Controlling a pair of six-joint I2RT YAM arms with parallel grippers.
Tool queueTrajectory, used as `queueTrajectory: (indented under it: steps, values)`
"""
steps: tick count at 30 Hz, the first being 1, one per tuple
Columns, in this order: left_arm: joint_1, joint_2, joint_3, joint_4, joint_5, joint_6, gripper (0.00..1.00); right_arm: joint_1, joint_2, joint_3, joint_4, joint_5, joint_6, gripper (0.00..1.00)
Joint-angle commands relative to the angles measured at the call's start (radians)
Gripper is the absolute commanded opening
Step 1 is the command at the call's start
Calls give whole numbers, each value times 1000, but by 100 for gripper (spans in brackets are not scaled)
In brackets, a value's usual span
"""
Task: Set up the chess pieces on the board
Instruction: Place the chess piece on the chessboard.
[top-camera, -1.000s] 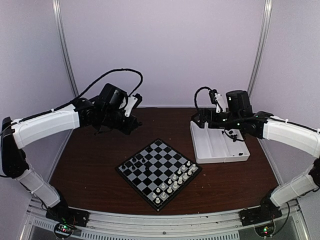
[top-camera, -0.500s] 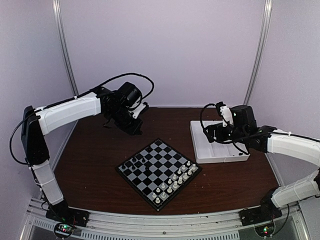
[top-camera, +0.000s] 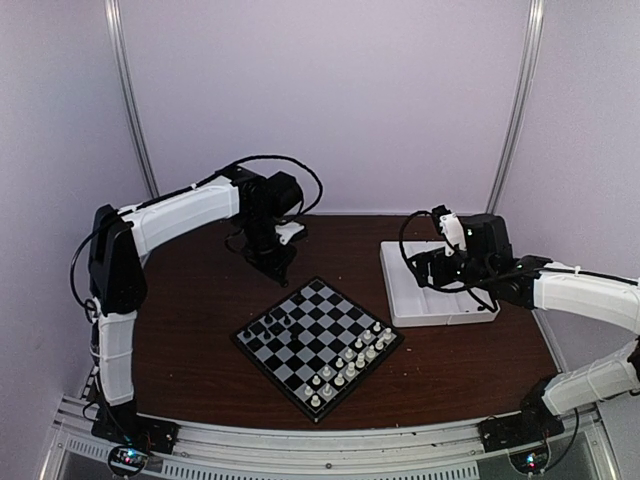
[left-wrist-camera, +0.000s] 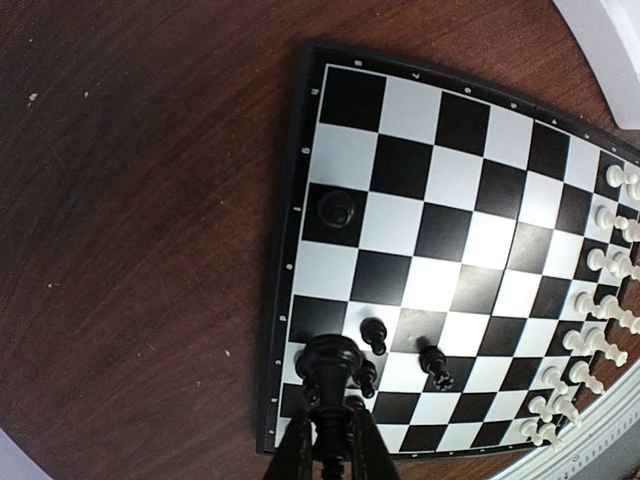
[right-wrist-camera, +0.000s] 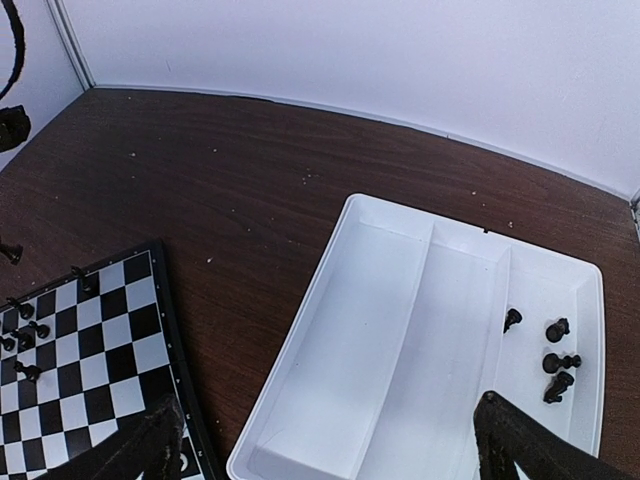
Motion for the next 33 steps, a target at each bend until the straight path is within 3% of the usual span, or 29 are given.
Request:
queueTrajectory:
  steps: [1, 33]
  values:
    - [8, 56, 84, -94, 45, 17, 0, -5, -2, -10, 33, 28, -14, 100]
    - [8, 295, 260, -164, 58, 24, 1, -8, -17, -33, 38, 14, 5, 100]
